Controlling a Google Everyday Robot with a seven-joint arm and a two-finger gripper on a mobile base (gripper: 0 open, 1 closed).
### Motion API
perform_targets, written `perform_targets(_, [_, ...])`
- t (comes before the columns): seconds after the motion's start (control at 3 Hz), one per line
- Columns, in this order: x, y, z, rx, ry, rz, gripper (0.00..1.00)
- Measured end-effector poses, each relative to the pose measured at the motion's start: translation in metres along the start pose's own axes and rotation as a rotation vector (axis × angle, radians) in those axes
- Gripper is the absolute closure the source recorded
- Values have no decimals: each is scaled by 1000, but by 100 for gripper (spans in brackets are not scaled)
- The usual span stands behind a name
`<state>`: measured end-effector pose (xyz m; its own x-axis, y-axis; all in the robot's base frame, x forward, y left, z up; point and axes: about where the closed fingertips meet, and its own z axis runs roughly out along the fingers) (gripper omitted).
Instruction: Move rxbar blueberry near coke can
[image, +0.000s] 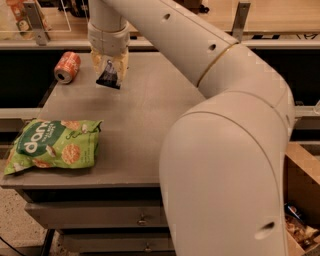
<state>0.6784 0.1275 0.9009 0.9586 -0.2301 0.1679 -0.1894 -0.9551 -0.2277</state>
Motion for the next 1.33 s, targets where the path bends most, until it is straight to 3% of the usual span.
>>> perform_targets(1.0, [4, -52, 33, 153, -12, 127, 100])
perform_targets(1.33, [5, -67, 39, 181, -5, 164, 100])
